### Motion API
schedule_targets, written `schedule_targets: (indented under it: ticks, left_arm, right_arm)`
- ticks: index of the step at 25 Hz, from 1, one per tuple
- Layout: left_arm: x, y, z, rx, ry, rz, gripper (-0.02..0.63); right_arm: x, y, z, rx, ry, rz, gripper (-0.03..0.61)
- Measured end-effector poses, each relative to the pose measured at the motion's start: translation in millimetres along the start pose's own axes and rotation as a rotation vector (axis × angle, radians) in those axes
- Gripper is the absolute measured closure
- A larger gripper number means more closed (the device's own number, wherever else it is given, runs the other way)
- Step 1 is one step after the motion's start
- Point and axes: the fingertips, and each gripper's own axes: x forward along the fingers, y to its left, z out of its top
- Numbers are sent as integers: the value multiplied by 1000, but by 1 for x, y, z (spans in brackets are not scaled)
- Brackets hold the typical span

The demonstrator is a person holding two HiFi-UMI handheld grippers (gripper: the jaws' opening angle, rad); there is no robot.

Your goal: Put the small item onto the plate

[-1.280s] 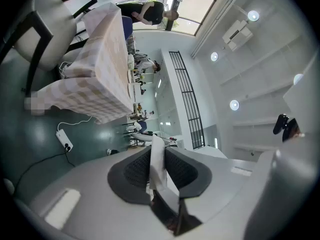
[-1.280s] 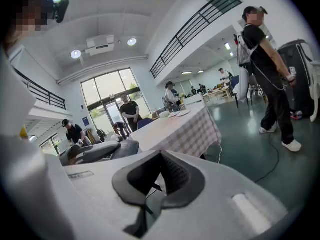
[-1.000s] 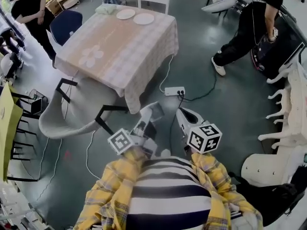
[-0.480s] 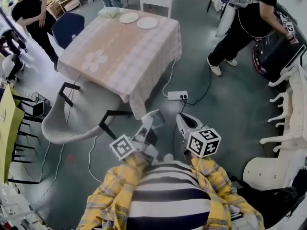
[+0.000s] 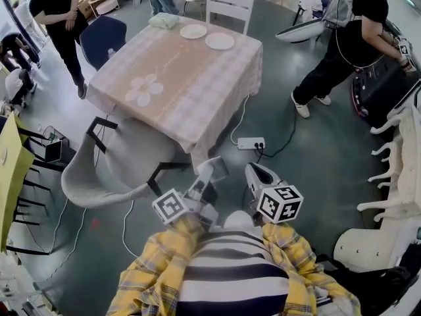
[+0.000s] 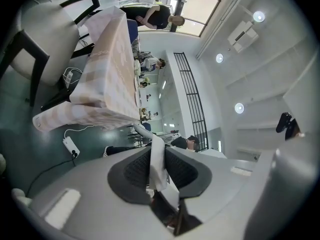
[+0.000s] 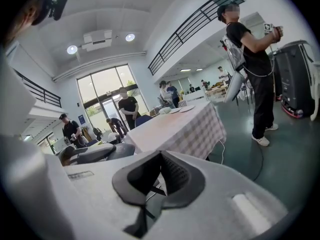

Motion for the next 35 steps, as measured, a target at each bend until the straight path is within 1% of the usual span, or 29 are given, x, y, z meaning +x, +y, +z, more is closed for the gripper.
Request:
schedule_targets:
  ticks: [4,9,12,15,20,25,28,32,35]
  left_arm:
    - [7,7,12,-16,8,-2,541]
    - [31,15,20,-39,22,11,541]
    - [52,20,32,-27,21,17,541]
    - [81,24,46,-12,3,25,541]
    - [142,27,64,6,-25,36,541]
    - [204,28,77,19,-64,13,541]
    - [237,30,83,9,-90,5,541]
    - [272,33,96,23,-120,11,541]
    - [287,33,106,34,-151,16,541]
  right_arm:
    - [10,0,1,-2,7,-17,581]
    - [29,-17,15,7,14,-35,581]
    - [50,-31,29,8,14,-27,581]
    - [73,-48,50,11,20,-7,581]
    - [108,-78,89,-14,50,40,581]
    - [140,-112,123,-57,73,89,581]
    - [154,-133,142,-75,78,112,581]
    - [175,-150,162,-105,86,146,581]
    - [189,-158,173,-104,90,166,581]
